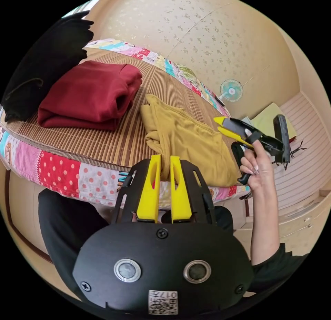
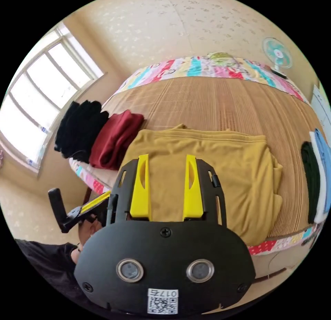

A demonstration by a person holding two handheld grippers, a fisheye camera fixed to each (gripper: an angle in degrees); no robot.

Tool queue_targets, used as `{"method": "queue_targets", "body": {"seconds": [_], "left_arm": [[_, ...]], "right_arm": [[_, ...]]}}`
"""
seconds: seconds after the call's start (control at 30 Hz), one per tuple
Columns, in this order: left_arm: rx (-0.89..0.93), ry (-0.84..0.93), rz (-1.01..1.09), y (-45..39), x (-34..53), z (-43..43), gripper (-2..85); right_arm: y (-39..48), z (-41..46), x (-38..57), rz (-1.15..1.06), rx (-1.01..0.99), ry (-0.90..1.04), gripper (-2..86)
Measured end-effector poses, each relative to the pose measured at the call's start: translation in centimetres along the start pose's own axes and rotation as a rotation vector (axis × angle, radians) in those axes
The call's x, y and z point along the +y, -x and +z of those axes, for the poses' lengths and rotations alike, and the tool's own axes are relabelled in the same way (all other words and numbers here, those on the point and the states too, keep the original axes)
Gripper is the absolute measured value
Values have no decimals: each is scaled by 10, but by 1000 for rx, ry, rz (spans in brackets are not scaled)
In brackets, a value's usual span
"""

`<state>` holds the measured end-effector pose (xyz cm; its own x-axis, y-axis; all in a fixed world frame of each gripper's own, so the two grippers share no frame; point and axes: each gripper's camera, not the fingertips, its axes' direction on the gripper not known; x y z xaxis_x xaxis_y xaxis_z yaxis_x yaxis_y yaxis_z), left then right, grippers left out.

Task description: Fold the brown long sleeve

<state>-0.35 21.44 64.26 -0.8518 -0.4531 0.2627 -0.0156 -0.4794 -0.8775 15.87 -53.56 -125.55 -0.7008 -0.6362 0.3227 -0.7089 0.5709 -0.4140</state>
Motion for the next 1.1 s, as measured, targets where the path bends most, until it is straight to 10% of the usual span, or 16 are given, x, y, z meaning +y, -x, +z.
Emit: {"method": "queue_targets", "body": {"seconds": [0.13,0.3,1.1], "left_arm": [[-56,-31,104,-27,-3,-13,51],[-126,-11,170,-50,1,-12,51],[-147,16,177,-54,2,-15,51]], "right_arm": [[75,57,-43,-175,-202,338,192],[150,134,-52,-356,185,572,192],[129,150,-40,-370,319,524,140]]}}
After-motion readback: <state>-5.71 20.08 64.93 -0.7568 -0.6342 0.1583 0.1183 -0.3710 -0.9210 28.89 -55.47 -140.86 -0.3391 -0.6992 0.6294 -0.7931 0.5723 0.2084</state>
